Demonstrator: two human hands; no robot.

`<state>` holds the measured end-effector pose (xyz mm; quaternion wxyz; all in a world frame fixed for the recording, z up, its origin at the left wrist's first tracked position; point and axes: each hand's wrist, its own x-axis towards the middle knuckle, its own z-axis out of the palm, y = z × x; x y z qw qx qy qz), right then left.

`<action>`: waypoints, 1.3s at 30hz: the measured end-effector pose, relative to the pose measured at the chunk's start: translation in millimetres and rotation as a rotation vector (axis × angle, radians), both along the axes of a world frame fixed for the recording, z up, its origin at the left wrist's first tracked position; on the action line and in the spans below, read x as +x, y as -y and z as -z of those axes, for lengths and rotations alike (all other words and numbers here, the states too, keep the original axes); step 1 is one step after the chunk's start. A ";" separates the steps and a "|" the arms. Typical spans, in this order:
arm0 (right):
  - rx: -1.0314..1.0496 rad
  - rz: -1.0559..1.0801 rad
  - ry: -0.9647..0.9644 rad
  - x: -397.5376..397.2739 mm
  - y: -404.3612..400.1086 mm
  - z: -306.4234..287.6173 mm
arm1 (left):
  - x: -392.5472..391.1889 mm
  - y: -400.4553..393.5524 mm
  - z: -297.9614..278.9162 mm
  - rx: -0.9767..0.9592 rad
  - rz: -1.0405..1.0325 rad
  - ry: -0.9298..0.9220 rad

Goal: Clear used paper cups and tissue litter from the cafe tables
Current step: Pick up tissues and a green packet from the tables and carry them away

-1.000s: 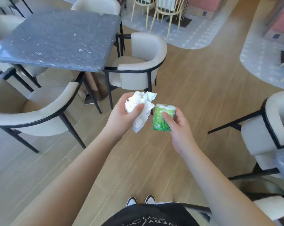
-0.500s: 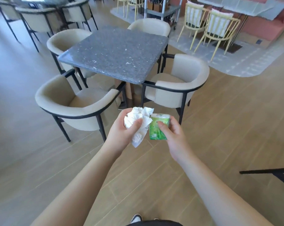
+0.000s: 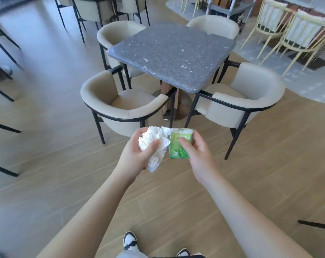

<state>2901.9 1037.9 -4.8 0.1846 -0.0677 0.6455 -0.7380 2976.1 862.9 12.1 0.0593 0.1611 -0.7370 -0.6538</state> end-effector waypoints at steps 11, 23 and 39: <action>-0.008 -0.094 0.044 20.3 215.4 -13.0 | 44.3 218.8 -11.5 -0.035 -0.172 -0.005; -0.027 -0.253 0.041 -14.2 380.2 -5.9 | 28.5 368.7 -7.8 -0.020 -0.293 -0.010; -0.114 -0.448 0.045 -158.0 594.6 7.6 | -80.6 564.9 -9.4 -0.064 -0.478 0.022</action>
